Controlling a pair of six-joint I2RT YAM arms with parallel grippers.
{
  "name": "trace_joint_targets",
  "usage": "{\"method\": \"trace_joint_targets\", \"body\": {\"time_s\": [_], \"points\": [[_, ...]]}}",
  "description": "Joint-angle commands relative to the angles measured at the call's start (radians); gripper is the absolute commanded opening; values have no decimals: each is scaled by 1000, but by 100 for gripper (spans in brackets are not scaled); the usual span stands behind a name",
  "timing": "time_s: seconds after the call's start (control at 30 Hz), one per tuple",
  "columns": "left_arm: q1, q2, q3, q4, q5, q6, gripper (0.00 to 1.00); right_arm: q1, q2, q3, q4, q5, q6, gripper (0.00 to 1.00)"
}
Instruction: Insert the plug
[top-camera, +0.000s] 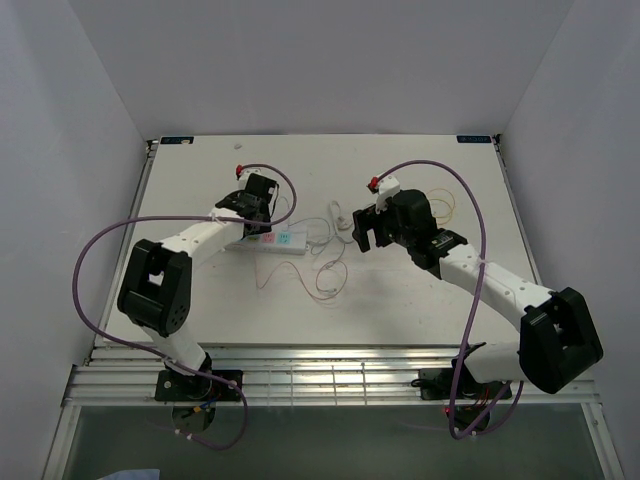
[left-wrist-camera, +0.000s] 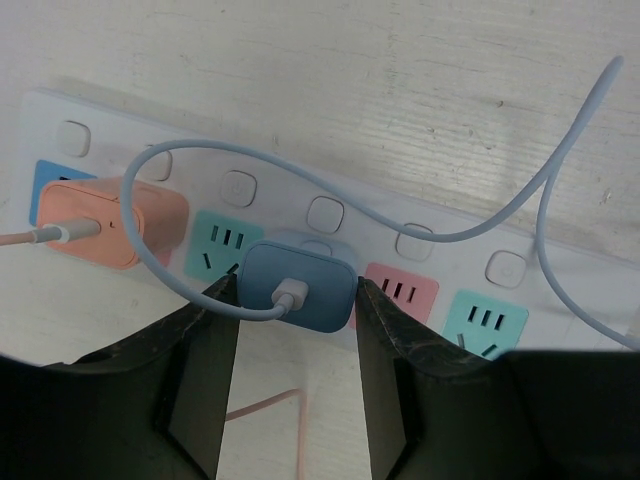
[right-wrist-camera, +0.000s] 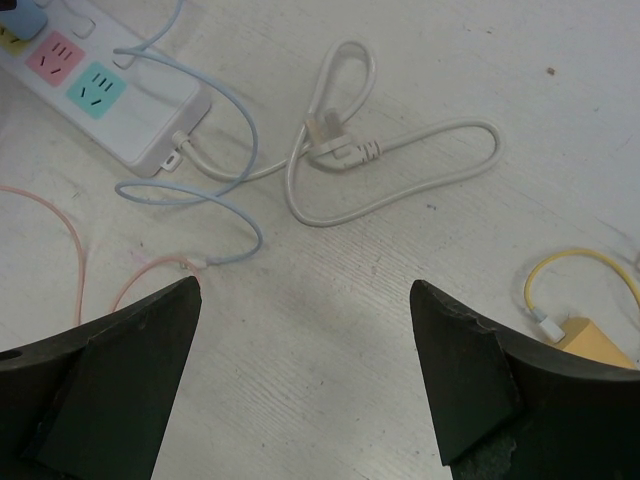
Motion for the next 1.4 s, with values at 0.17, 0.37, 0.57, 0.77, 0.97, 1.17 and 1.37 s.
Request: {"method": "trace_joint_targets", "body": {"time_s": [0.17, 0.37, 0.57, 0.77, 0.97, 1.17, 1.37], "points": [[3, -36, -166, 46, 28, -12, 0, -3, 3, 14, 35, -9, -2, 90], [-10, -16, -176, 100, 71, 65, 0, -5, -5, 0, 39, -6, -10, 90], [-21, 50, -140, 86, 72, 68, 0, -5, -5, -3, 39, 0, -19, 90], [-87, 40, -205, 47, -42, -35, 0, -5, 1, 0, 41, 11, -19, 90], [-107, -5, -306, 104, -81, -115, 0, -6, 5, 3, 41, 13, -19, 90], [-93, 4, -315, 129, -25, -141, 0, -5, -2, 3, 39, -6, -19, 90], [-93, 66, -280, 86, -16, -144, 0, -6, -14, 0, 39, 9, -19, 90]]}}
